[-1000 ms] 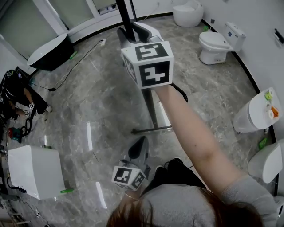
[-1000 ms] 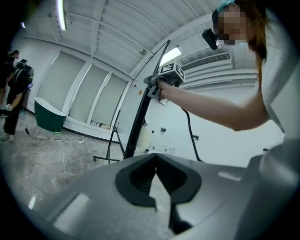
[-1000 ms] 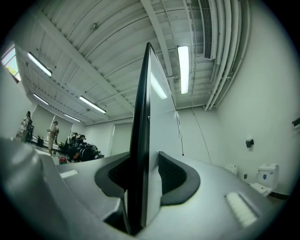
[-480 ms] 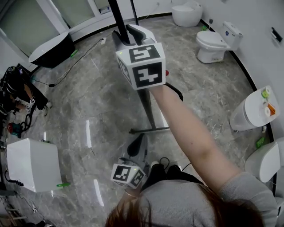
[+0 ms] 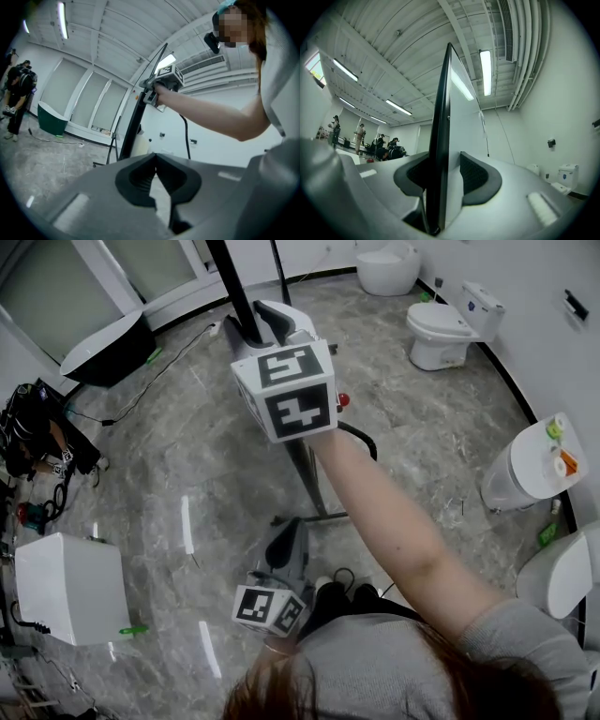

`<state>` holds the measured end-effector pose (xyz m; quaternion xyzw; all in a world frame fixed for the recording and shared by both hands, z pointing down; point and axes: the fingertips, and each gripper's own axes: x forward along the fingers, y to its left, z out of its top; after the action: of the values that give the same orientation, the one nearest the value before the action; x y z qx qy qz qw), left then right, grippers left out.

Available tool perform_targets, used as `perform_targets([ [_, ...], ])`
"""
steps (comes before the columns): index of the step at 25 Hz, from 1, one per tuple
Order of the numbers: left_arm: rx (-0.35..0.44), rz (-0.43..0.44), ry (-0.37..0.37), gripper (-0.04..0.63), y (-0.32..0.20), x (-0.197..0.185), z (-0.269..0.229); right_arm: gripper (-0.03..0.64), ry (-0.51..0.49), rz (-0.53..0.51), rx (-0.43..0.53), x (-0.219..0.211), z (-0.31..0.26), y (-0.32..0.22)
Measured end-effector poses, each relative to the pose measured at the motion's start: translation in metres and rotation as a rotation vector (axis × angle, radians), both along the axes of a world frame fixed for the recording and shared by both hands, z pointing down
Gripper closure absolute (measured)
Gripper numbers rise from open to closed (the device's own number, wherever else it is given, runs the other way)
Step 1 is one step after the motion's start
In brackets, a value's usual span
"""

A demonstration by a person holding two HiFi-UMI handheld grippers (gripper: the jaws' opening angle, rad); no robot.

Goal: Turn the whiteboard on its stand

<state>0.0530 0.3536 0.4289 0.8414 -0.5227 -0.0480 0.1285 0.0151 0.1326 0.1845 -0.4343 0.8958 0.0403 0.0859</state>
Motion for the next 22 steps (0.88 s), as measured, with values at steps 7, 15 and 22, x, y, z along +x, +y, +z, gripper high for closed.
perform_targets([
  [7,0.008,-0.010,-0.002,0.594,0.013,0.018,0.001,0.456,-0.004,-0.003,-0.006,0.011,0.002,0.021],
  [15,-0.027,-0.094,0.031,0.594,0.049,0.023,0.016,0.454,-0.009,-0.008,-0.008,0.015,0.004,0.041],
  [22,-0.008,-0.084,0.039,0.594,0.052,0.015,0.003,0.454,-0.002,-0.003,-0.003,0.014,0.001,0.053],
])
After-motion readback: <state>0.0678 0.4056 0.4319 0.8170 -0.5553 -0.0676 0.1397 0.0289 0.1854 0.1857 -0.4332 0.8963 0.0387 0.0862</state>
